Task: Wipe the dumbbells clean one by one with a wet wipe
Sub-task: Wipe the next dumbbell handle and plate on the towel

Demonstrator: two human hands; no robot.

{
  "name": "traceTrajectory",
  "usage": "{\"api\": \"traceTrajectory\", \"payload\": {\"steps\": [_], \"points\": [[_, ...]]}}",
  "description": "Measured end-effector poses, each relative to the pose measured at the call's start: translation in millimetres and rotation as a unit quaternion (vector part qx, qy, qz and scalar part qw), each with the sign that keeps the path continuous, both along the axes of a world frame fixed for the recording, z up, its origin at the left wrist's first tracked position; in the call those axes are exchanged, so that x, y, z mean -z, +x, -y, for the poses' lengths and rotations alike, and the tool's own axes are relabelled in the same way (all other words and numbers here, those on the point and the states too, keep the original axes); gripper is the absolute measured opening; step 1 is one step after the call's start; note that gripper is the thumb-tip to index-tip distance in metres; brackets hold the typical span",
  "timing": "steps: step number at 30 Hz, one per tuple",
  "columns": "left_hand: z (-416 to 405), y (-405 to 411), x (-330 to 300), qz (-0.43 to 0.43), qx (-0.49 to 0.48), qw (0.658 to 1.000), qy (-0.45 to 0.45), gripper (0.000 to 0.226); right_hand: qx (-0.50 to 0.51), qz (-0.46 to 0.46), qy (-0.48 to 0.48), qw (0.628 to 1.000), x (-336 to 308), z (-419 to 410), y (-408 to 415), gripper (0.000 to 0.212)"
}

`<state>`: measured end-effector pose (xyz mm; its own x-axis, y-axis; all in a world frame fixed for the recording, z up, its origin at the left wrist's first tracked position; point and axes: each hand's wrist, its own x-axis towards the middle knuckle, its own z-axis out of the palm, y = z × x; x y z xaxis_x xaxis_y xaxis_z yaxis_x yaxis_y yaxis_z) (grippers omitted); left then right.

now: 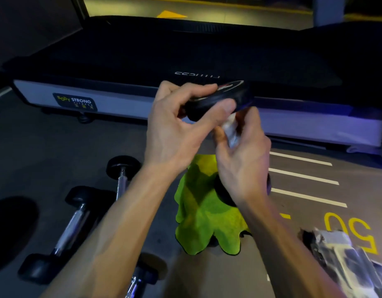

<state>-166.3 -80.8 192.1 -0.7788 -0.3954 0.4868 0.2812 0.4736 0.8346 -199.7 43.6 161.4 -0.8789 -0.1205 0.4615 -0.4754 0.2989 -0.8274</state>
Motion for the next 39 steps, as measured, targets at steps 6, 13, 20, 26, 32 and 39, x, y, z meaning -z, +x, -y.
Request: {"api": "traceTrajectory", "payload": {"steps": [6,13,20,26,32,39], "points": [[7,2,-4,0.047,-0.003,0.998,-0.047,0.023,-0.111,0.069,-0.082,0.988,-1,-6,-23,0.019],[7,3,3,0.015,0.048,0.998,-0.037,0.030,-0.222,0.126,-0.094,0.962,-2,-29,-44,0.031],[-8,10,-16,-0.074,0.078,0.994,-0.027,0.026,-0.272,0.085,-0.201,0.937,-7,-18,-29,0.017],[-1,14,-13,-0.057,0.038,0.996,-0.056,0.021,-0.205,0.096,-0.174,0.958,5,-5,-15,0.020],[-5,11,-15,-0.051,-0.028,0.995,-0.076,0.024,-0.047,0.039,-0.139,0.988,3,8,8,0.018],[3,6,-16,-0.016,-0.069,0.991,-0.110,0.019,-0.121,-0.002,-0.028,0.992,11,6,26,0.041]]}}
